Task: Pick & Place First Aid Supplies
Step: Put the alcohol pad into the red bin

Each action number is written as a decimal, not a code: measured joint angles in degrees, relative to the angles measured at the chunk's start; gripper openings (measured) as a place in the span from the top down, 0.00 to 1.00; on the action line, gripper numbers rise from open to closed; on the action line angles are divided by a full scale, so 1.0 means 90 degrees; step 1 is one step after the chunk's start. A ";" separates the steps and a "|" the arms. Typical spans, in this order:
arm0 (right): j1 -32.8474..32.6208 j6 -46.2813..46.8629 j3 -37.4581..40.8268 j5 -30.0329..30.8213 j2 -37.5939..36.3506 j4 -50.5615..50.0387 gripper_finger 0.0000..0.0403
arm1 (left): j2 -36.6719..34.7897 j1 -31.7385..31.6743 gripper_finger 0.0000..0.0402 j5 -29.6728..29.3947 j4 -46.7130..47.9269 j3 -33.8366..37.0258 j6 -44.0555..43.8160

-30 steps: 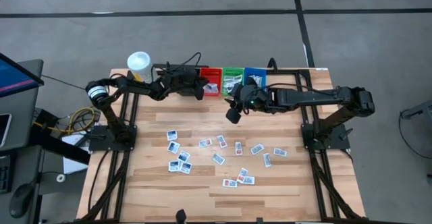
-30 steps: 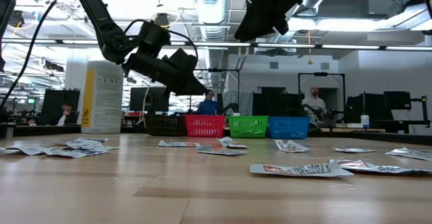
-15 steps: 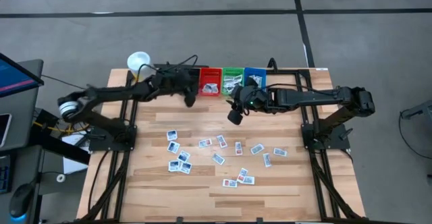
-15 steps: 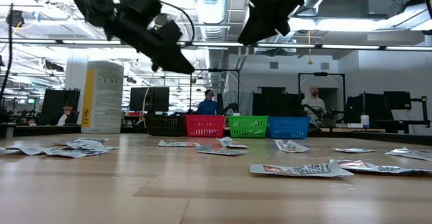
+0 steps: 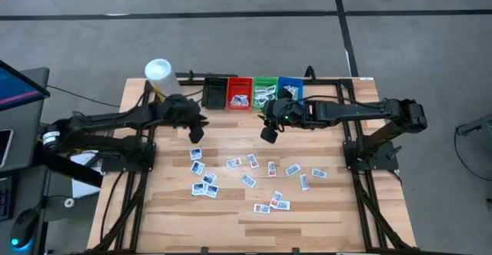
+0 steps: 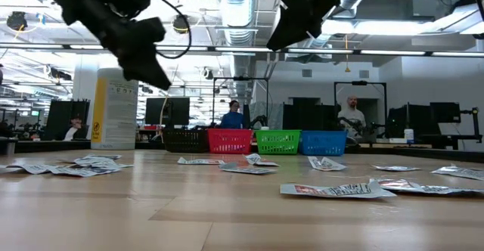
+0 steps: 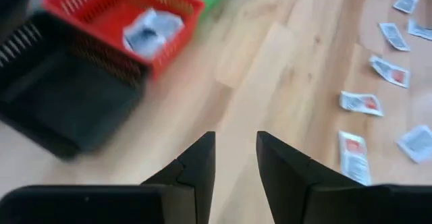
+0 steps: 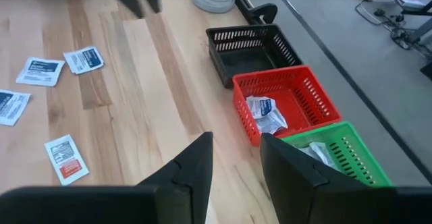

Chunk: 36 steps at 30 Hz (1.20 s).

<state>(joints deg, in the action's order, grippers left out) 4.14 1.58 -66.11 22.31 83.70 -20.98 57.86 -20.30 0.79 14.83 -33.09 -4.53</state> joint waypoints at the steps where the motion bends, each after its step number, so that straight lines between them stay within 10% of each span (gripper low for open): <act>1: 0.0000 -0.0019 0.0000 0.0000 0.0000 0.0001 0.71 | -0.0072 0.0086 0.73 0.0003 0.0058 0.0080 -0.0211; 13: 0.0000 -0.0072 0.0000 0.0000 0.0000 0.0003 0.71 | -0.0152 0.1277 0.73 -0.0069 0.0184 0.1204 -0.2375; 36: 0.0000 -0.0007 0.0000 -0.0022 0.0000 0.0016 0.71 | -0.0150 0.2106 0.73 -0.0920 0.0252 0.1303 -0.2478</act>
<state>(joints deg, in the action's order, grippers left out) 4.14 1.52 -66.11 22.11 83.70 -20.84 56.51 -1.34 -7.49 17.10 -21.37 -26.83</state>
